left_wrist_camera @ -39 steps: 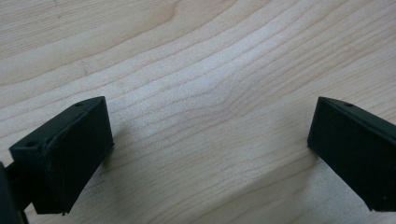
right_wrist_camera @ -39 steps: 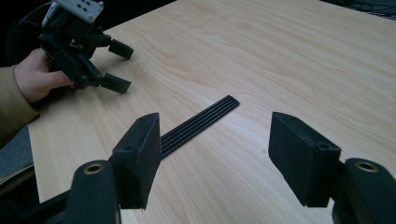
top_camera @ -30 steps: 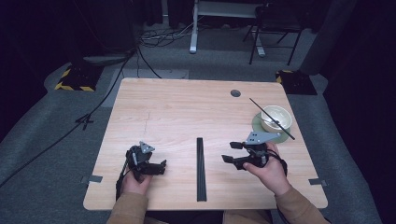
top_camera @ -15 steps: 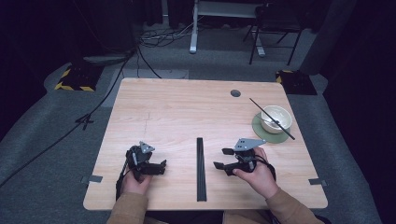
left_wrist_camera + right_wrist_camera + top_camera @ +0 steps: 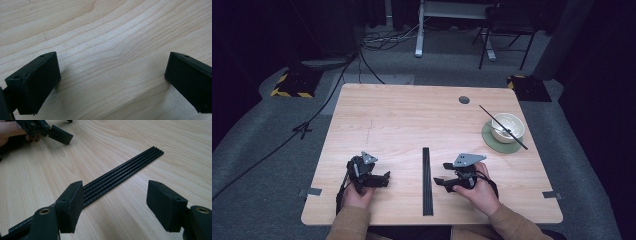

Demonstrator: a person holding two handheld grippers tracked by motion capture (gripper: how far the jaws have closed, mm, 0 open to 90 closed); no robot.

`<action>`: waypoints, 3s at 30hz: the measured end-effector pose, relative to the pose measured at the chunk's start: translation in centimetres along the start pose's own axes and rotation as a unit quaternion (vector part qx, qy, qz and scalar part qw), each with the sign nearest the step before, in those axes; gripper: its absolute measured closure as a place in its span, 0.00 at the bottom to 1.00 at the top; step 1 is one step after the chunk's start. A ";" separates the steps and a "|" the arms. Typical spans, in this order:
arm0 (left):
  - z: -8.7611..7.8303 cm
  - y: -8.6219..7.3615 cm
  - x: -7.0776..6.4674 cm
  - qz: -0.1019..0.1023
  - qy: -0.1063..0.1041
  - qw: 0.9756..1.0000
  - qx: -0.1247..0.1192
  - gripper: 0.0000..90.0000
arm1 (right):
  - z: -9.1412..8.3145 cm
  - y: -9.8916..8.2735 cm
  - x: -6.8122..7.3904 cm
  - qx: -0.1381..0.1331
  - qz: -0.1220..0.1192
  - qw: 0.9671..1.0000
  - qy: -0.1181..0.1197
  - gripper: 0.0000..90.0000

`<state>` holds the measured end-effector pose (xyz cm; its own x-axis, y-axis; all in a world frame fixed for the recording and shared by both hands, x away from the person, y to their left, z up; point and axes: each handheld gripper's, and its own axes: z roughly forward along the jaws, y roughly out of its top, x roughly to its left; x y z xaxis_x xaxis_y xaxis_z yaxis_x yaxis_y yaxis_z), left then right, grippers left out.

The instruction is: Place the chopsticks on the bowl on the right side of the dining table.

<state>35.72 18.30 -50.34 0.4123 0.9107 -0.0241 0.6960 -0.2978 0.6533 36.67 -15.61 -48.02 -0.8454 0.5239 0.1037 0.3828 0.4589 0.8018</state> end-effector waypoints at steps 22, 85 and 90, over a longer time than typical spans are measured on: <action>0.0 0.0 0.0 0.001 0.001 1.000 0.000 0.00 | 2.1 -0.9 2.0 0.041 -0.023 0.999 -0.002 0.34; 0.0 0.0 0.0 0.000 0.000 1.000 0.000 0.00 | -1.4 -1.7 -4.7 0.084 0.018 0.994 -0.071 0.68; 0.0 0.0 0.0 0.001 0.001 1.000 0.000 0.01 | -1.5 -1.3 -5.2 0.088 0.019 0.994 -0.067 0.77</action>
<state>35.70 18.29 -50.34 0.4119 0.9110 -0.0209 0.6951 -0.2993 0.6537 39.97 -19.99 -48.74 -0.7761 0.6290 0.0440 0.4829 0.5482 0.6828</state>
